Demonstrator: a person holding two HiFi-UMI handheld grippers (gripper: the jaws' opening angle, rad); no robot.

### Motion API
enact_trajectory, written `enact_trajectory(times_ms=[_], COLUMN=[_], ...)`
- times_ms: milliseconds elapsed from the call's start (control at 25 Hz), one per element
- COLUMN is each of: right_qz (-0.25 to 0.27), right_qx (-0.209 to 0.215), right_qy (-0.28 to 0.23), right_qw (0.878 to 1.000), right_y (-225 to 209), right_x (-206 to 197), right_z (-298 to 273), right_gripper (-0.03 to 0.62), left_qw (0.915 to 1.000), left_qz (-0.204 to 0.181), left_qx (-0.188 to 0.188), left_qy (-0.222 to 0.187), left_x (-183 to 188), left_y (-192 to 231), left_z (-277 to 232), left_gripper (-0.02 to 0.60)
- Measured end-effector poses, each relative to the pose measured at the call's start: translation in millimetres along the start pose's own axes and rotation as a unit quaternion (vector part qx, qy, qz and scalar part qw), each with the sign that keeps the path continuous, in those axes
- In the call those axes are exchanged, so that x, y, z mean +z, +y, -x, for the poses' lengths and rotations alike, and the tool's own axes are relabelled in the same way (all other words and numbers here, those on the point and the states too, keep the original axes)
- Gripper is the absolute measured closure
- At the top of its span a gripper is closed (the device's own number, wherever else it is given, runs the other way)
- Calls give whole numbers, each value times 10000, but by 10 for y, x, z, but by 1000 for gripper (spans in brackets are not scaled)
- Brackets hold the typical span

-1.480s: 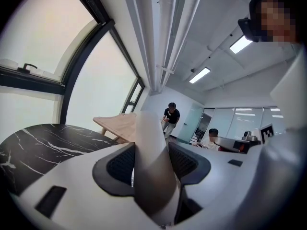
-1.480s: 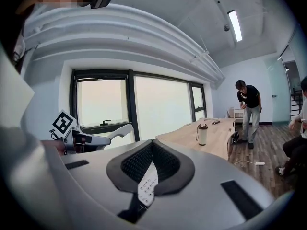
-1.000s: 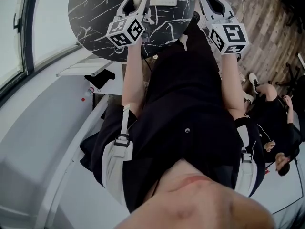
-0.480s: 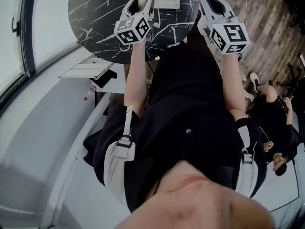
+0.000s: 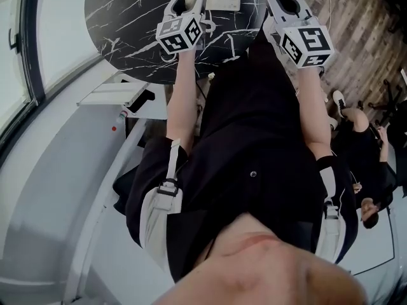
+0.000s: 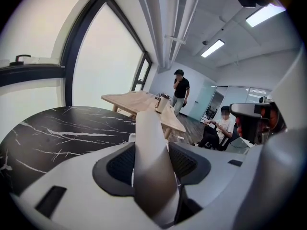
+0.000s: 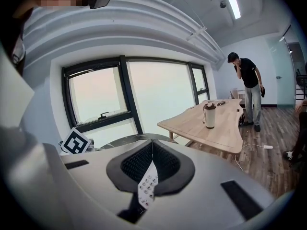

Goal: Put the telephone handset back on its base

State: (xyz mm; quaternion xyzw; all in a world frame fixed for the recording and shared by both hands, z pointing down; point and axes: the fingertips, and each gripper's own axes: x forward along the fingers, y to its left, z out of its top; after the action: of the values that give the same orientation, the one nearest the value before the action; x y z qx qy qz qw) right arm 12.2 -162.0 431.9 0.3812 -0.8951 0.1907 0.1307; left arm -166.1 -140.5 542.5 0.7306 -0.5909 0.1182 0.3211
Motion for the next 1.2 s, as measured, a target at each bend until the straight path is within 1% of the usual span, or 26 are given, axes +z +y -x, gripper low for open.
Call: enact_trajectory(times_ms=[480,640,920,1080,1200], right_qz=[-22,-44,-111,-147,-171], right_qx=[81,91,138,155,150], right_qy=[291,374,503,581,633], right_qw=[9995,9993,9986,9981,9977], right_y=[-115,-162,-181,-201,-201], right_x=[-87,-117,-190,-241,-278], right_z=[-209,-265,-346,-366,-378], right_gripper=[563,563,563,563,563], left_qw=[9994,9989,9977,9970,9965], left_qz=[-48,-6,14,-43,-168], left_qx=[128,178,383,423,468], left_qy=[311,434,555,652,675], left_x=[-213,-295,-409,-469,-487], left_y=[129,177,260,266,281], left_z=[-404,-524,-630,-708,-731], left_gripper=[350,350,350,350,350])
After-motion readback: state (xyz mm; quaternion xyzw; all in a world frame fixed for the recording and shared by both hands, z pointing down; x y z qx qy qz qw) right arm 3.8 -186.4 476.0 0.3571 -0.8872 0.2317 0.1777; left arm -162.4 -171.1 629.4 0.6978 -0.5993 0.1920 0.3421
